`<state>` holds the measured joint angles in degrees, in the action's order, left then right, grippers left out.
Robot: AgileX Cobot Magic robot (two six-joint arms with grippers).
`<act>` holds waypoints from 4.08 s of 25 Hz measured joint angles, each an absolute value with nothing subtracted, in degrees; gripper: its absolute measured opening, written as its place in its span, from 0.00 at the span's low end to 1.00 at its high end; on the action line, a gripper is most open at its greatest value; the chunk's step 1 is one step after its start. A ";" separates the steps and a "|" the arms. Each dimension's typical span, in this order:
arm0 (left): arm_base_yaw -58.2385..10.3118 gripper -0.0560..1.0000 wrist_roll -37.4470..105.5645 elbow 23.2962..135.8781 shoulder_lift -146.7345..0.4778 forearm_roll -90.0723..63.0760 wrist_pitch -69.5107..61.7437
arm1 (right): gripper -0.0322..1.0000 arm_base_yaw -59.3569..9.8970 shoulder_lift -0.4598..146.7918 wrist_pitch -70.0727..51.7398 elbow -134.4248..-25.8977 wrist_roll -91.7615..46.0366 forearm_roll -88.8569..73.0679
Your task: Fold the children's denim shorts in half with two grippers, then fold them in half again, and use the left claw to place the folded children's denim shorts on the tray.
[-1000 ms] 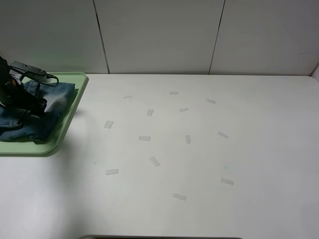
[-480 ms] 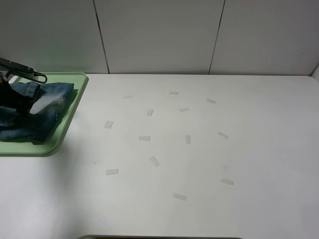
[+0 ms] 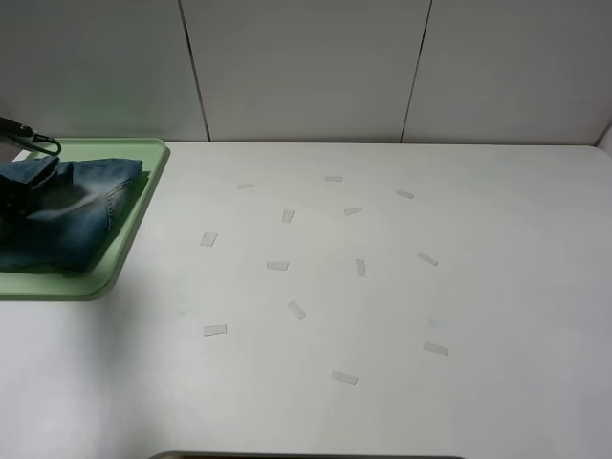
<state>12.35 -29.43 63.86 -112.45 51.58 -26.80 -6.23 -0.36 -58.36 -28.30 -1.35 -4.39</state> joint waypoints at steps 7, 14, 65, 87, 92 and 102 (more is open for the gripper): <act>13.48 0.91 -41.88 63.86 -110.38 64.08 -30.60 | 0.70 -6.23 -0.36 -58.36 -28.30 -1.35 -4.39; 13.48 0.89 -48.66 63.86 -103.97 69.03 -28.41 | 0.70 -6.23 -0.36 -58.36 -28.30 -1.35 -4.39; 11.36 0.89 -45.84 56.83 -111.38 58.93 -2.80 | 0.70 -6.23 -0.36 -58.36 -28.30 -1.35 -4.44; 10.72 0.89 -44.12 57.54 -114.77 58.93 -16.52 | 0.70 -6.23 -0.36 -58.36 -28.30 -1.35 -4.44; 10.72 0.89 -44.12 57.83 -113.10 60.36 -21.44 | 0.70 -6.23 -0.36 -58.36 -28.30 -1.35 -4.44; 10.79 0.85 -44.43 60.85 -111.86 65.08 -27.95 | 0.70 -6.23 -0.36 -58.36 -28.30 -1.35 -4.44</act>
